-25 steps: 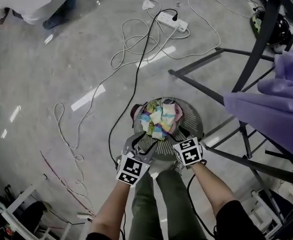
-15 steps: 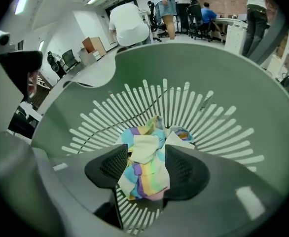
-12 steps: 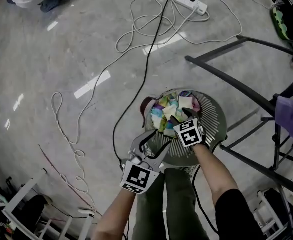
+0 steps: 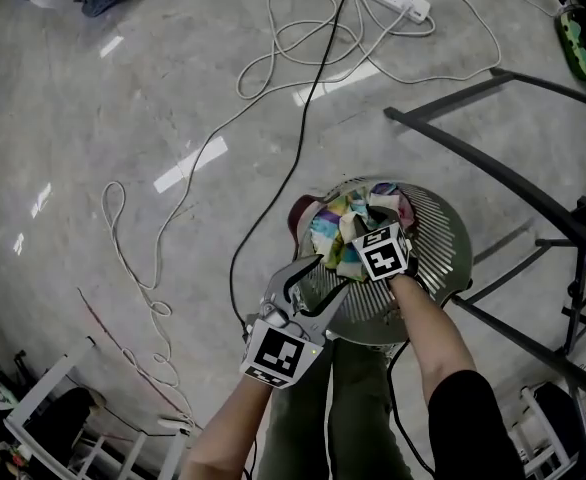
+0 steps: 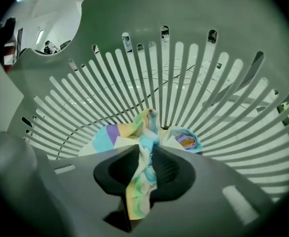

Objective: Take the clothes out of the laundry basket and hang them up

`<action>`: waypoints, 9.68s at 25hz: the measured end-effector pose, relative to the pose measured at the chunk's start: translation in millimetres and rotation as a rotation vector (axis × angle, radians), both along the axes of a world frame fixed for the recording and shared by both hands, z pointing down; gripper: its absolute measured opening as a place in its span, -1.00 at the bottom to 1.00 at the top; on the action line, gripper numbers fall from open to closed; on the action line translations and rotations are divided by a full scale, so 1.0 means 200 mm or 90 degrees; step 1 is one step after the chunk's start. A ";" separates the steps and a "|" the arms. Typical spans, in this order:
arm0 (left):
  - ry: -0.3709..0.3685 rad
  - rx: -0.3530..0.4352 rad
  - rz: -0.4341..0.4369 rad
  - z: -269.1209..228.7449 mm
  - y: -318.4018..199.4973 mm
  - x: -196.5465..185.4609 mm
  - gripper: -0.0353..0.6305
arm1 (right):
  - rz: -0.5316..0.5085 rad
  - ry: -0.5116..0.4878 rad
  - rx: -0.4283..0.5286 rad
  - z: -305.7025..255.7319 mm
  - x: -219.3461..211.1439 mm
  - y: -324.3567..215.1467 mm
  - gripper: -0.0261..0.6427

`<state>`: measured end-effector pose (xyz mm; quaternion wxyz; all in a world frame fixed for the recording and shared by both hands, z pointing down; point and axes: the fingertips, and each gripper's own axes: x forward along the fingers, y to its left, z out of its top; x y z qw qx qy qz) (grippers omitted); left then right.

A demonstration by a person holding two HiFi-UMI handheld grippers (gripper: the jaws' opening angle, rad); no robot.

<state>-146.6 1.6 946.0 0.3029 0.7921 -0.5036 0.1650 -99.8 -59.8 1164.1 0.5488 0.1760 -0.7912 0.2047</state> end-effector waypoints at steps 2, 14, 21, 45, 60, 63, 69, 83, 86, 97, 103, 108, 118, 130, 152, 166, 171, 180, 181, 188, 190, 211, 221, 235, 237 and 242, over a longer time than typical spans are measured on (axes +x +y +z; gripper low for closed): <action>-0.003 -0.001 0.002 -0.01 -0.01 0.00 -0.31 | 0.000 -0.009 -0.009 -0.02 0.01 0.00 -0.78; -0.019 -0.035 -0.007 -0.23 0.02 -0.04 -0.30 | 0.012 -0.208 -0.008 -0.91 0.05 0.09 -0.82; -0.040 -0.054 -0.007 -0.37 0.02 -0.04 -0.29 | 0.026 -0.304 0.012 -1.58 0.13 0.19 -0.82; -0.053 0.026 0.092 -0.73 -0.22 0.54 0.01 | 0.178 -0.626 0.066 -3.19 0.32 0.00 -0.82; 0.117 -0.011 0.133 -1.10 0.01 0.55 -0.79 | 0.186 -0.572 0.153 -3.26 0.46 -0.12 -0.82; 0.131 0.008 0.136 -1.27 0.05 0.54 -0.79 | 0.164 -0.535 0.160 -3.16 0.41 -0.13 -0.81; 0.202 0.074 0.075 -1.73 0.04 0.48 -0.79 | 0.149 -0.464 0.107 -2.98 0.35 -0.11 -0.66; 0.203 0.156 -0.043 -2.63 -0.08 0.32 -0.79 | 0.079 -0.423 0.102 -3.11 0.53 0.25 -0.31; 0.217 0.195 -0.057 -2.86 -0.10 0.31 -0.79 | 0.060 -0.409 0.112 -3.11 0.50 0.30 -0.27; 0.198 0.290 -0.051 -3.40 -0.08 0.33 -0.79 | -0.008 -0.434 0.103 -3.23 0.31 0.43 -0.23; 0.198 0.294 -0.055 -3.48 -0.08 0.38 -0.79 | -0.023 -0.451 0.124 -3.32 0.19 0.46 -0.36; 0.146 0.299 -0.088 -3.48 -0.13 0.30 -0.79 | -0.047 -0.487 0.104 -3.45 0.26 0.46 -0.85; 0.086 0.291 -0.171 -3.43 -0.19 0.02 -0.79 | -0.009 -0.629 0.011 -3.99 0.57 0.22 -0.85; 0.068 0.282 -0.148 -3.37 -0.24 -0.06 -0.78 | -0.046 -0.739 0.020 -4.50 0.65 0.14 -0.85; 0.283 0.249 -0.145 -2.96 0.24 0.07 -0.39 | 0.003 -0.799 -0.068 -4.62 0.54 0.14 -0.85; 0.056 0.237 -0.123 -2.81 0.43 0.13 -0.14 | 0.066 -0.762 0.003 -4.59 0.47 0.03 -0.85; -0.026 0.256 -0.127 -2.82 0.43 0.10 -0.13 | 0.052 -0.752 -0.011 -4.59 0.44 0.02 -0.85; -0.196 0.395 0.017 -3.08 0.19 0.43 -0.14 | 0.104 -0.753 -0.017 -4.58 0.44 -0.03 -0.85; -0.196 0.405 0.036 -3.09 0.17 0.49 -0.14 | 0.111 -0.754 -0.014 -4.59 0.45 -0.05 -0.85; -0.243 0.444 0.120 -3.10 0.06 0.74 -0.14 | 0.135 -0.753 -0.013 -4.57 0.43 -0.08 -0.85; -0.267 0.442 0.114 -3.09 0.03 0.75 -0.14 | 0.139 -0.757 -0.015 -4.57 0.42 -0.08 -0.85; -0.199 0.404 0.051 -3.31 -0.11 0.43 -0.85 | 0.167 -0.730 -0.035 -4.41 0.44 -0.20 -0.85; -0.140 0.398 0.040 -3.67 -0.14 0.31 -0.85 | 0.099 -0.695 -0.073 -4.28 0.32 -0.15 -0.72; -0.128 0.425 -0.059 -3.90 -0.13 0.05 -0.85 | 0.016 -0.657 0.131 -4.24 0.27 0.02 -0.51; -0.125 0.427 -0.073 -3.93 -0.13 0.04 -0.85 | -0.005 -0.656 0.124 -4.20 0.22 0.09 -0.69; -0.126 0.435 -0.075 -4.00 -0.13 0.06 -0.85 | -0.035 -0.640 0.109 -4.13 0.10 0.21 -0.83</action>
